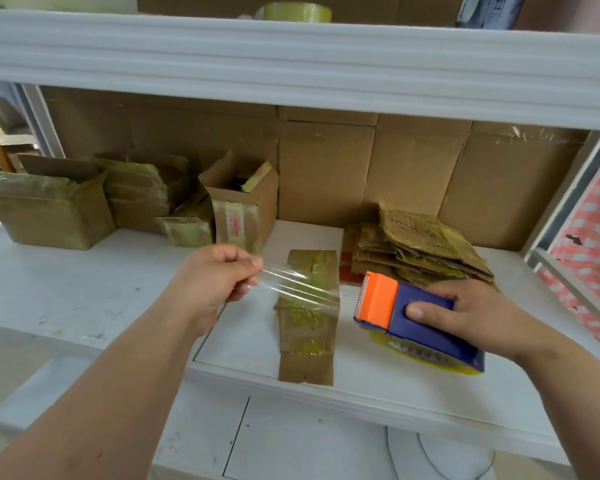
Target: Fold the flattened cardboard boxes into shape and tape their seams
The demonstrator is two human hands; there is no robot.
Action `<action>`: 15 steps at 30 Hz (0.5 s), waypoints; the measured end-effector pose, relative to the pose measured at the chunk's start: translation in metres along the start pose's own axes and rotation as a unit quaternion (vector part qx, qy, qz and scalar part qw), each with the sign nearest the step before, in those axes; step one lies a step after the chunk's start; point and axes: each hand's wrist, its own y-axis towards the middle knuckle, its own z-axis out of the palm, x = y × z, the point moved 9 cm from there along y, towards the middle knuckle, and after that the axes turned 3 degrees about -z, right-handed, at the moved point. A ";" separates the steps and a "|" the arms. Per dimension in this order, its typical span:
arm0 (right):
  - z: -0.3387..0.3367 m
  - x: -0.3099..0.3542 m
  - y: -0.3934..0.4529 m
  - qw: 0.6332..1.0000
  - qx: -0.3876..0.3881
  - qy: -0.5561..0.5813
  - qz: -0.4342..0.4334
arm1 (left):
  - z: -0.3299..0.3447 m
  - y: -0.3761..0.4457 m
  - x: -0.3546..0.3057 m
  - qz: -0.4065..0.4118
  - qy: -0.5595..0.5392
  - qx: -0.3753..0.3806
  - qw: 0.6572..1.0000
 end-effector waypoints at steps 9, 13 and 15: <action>-0.015 -0.036 0.012 0.993 0.008 -0.080 0.089 | -0.025 0.015 0.038 -0.084 -0.032 -0.033 0.995; -0.015 -0.036 0.019 0.992 0.015 -0.086 0.094 | -0.024 0.020 0.047 -0.101 -0.036 -0.042 0.993; -0.016 -0.036 0.022 0.990 0.023 -0.099 0.096 | -0.022 0.023 0.050 -0.108 -0.037 -0.047 0.992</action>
